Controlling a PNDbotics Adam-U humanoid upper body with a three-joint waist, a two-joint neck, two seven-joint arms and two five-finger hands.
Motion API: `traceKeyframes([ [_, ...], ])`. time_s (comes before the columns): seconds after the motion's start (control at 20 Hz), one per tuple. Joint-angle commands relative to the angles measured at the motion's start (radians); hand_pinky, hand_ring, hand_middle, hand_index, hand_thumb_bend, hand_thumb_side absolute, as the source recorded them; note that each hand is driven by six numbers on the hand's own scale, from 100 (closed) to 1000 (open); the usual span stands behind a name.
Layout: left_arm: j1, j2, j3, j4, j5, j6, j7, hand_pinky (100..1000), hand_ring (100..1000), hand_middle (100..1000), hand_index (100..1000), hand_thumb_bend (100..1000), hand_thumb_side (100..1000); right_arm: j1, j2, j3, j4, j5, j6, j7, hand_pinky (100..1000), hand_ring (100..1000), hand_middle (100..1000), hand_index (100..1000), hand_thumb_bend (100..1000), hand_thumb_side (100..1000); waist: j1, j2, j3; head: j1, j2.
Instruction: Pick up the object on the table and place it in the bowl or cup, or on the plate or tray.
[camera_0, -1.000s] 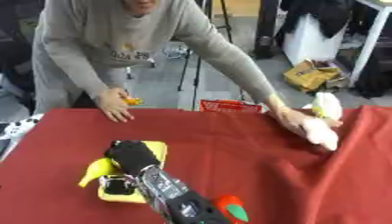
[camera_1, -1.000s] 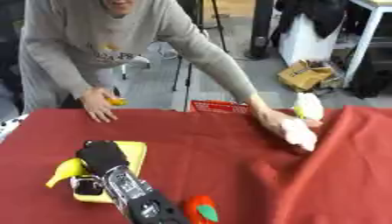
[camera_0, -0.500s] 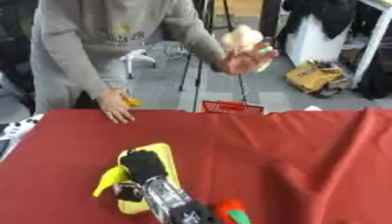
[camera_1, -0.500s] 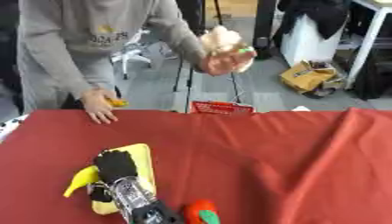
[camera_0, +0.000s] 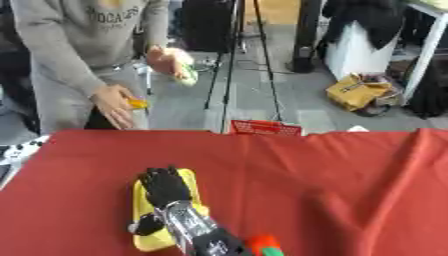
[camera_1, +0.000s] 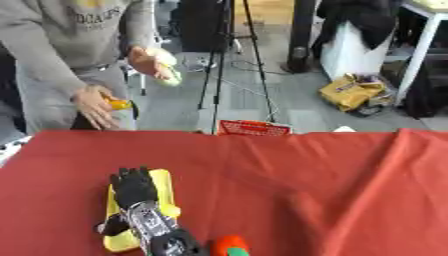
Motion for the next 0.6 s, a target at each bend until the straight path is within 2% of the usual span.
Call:
traceKeyframes([
  [0.05, -0.009, 0.009, 0.002, -0.021, 0.002, -0.001, -0.002, 523, 777, 737, 697, 623, 893, -0.026, -0.01, -0.004, -0.028, -0.019, 0.004, 0.019, 1000, 909, 919, 945, 678, 519, -0.011, 0.0, -0.001, 0.0, -0.012],
  [0.2, -0.006, 0.01, 0.003, -0.021, 0.001, -0.002, 0.0, 523, 777, 737, 697, 624, 893, -0.037, -0.019, 0.005, -0.05, -0.047, -0.012, 0.021, 994, 894, 908, 939, 677, 540, -0.01, -0.004, -0.01, 0.005, -0.01],
  [0.35, -0.001, 0.01, 0.007, -0.02, -0.001, -0.003, 0.002, 524, 778, 737, 697, 624, 894, -0.063, -0.051, 0.033, -0.106, -0.108, -0.058, 0.007, 987, 882, 900, 935, 676, 576, -0.012, -0.012, -0.035, 0.017, -0.002],
  [0.5, 0.009, 0.013, 0.013, -0.018, -0.004, -0.004, 0.008, 524, 779, 738, 697, 625, 894, -0.083, -0.106, 0.056, -0.195, -0.253, -0.1, -0.015, 932, 839, 872, 918, 664, 624, -0.013, -0.022, -0.068, 0.038, 0.014],
  [0.6, 0.013, 0.016, 0.016, -0.017, -0.006, -0.005, 0.013, 524, 779, 738, 697, 625, 894, -0.088, -0.144, 0.073, -0.245, -0.353, -0.109, -0.022, 926, 837, 871, 917, 663, 626, -0.014, -0.027, -0.086, 0.05, 0.021],
])
